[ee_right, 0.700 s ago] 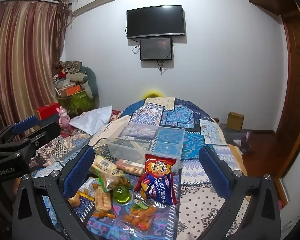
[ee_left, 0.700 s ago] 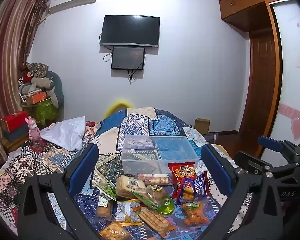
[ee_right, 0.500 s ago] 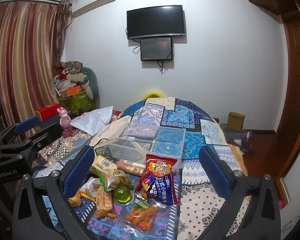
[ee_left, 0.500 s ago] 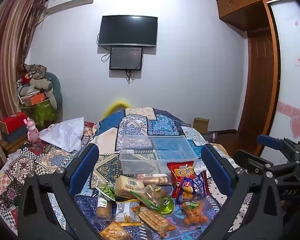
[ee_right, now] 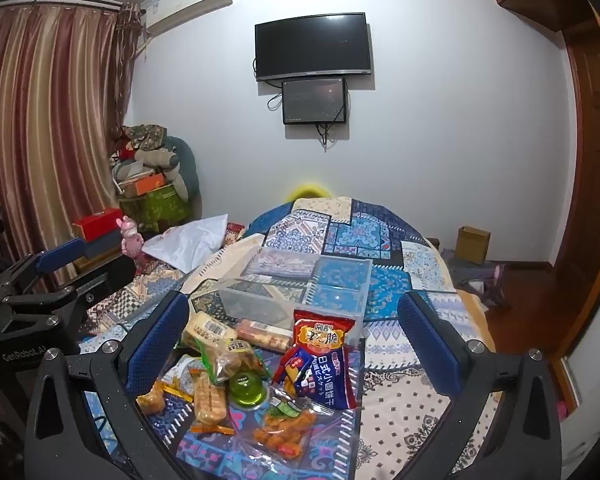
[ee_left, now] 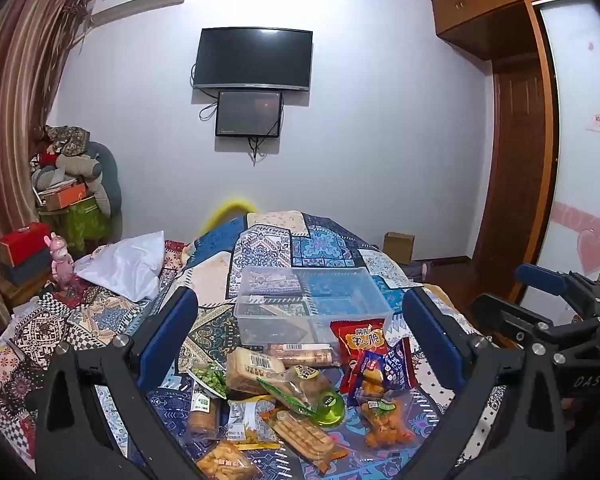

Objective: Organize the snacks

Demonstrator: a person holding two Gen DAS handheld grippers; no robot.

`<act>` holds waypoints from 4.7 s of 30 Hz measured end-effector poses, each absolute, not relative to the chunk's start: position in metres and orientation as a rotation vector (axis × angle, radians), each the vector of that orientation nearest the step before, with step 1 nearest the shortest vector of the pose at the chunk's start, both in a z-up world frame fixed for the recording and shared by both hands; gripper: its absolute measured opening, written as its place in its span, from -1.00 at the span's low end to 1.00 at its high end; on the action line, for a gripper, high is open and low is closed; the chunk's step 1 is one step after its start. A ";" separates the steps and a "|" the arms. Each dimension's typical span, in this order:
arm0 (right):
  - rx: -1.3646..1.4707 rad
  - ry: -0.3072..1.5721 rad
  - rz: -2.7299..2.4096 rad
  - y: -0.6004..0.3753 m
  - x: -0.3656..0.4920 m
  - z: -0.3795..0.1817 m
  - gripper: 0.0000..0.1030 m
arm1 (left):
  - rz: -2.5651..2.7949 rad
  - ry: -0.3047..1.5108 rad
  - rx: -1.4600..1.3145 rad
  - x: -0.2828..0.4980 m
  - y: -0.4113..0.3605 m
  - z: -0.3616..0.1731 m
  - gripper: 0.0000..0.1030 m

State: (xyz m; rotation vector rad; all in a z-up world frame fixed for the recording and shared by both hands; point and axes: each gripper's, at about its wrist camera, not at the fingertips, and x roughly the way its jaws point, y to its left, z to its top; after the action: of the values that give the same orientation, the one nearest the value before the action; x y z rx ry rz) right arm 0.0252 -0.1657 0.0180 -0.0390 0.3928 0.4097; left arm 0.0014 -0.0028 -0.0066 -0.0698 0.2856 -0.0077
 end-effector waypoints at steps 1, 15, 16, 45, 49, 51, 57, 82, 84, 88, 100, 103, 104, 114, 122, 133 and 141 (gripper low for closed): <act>-0.039 0.392 0.409 -0.167 0.024 0.020 1.00 | -0.008 0.286 -0.070 0.001 -0.003 -0.007 1.00; -0.032 0.392 0.410 -0.170 0.022 0.016 1.00 | -0.008 0.284 -0.067 0.001 -0.004 -0.006 1.00; -0.033 0.392 0.409 -0.170 0.022 0.016 1.00 | -0.008 0.283 -0.068 0.001 -0.004 -0.006 1.00; -0.035 0.388 0.401 -0.171 0.020 0.017 1.00 | -0.010 0.283 -0.058 0.000 -0.006 -0.003 1.00; -0.033 0.389 0.402 -0.171 0.020 0.017 1.00 | -0.009 0.283 -0.056 0.000 -0.006 -0.003 1.00; -0.033 0.388 0.402 -0.171 0.020 0.017 1.00 | -0.006 0.282 -0.054 -0.001 -0.006 -0.002 1.00; -0.032 0.387 0.403 -0.171 0.019 0.017 1.00 | -0.005 0.284 -0.053 -0.001 -0.005 -0.002 1.00; -0.004 0.643 0.409 -0.173 0.053 -0.044 1.00 | -0.005 0.544 -0.056 0.037 0.024 -0.072 0.95; 0.003 0.689 0.416 -0.174 0.058 -0.056 1.00 | 0.014 0.586 -0.047 0.042 0.029 -0.085 0.78; 0.021 0.774 0.427 -0.175 0.067 -0.077 1.00 | 0.029 0.696 -0.042 0.051 0.040 -0.115 0.68; 0.049 0.956 0.460 -0.163 0.084 -0.128 0.97 | 0.097 0.866 -0.115 0.045 0.079 -0.171 0.68; 0.061 0.996 0.474 -0.160 0.086 -0.137 0.91 | 0.077 0.905 -0.126 0.044 0.077 -0.183 0.69; 0.068 1.011 0.481 -0.159 0.088 -0.140 0.85 | 0.068 0.913 -0.133 0.044 0.076 -0.186 0.69; 0.053 1.043 0.502 -0.151 0.089 -0.146 0.41 | 0.005 0.969 -0.222 0.045 0.075 -0.198 0.72; 0.076 1.028 0.500 -0.158 0.085 -0.141 0.19 | 0.008 0.962 -0.205 0.034 0.073 -0.193 0.83; 0.080 0.935 0.504 -0.171 0.068 -0.111 0.15 | 0.050 0.932 -0.143 0.023 0.068 -0.192 0.36; 0.099 0.860 0.483 -0.178 0.069 -0.087 0.14 | 0.037 0.827 -0.148 0.023 0.069 -0.150 0.00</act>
State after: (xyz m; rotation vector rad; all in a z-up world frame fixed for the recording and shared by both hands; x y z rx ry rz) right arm 0.0693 -0.1781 -0.0866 0.0987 0.8600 0.4829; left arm 0.0228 0.0690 -0.1505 -0.1484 0.8266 0.0366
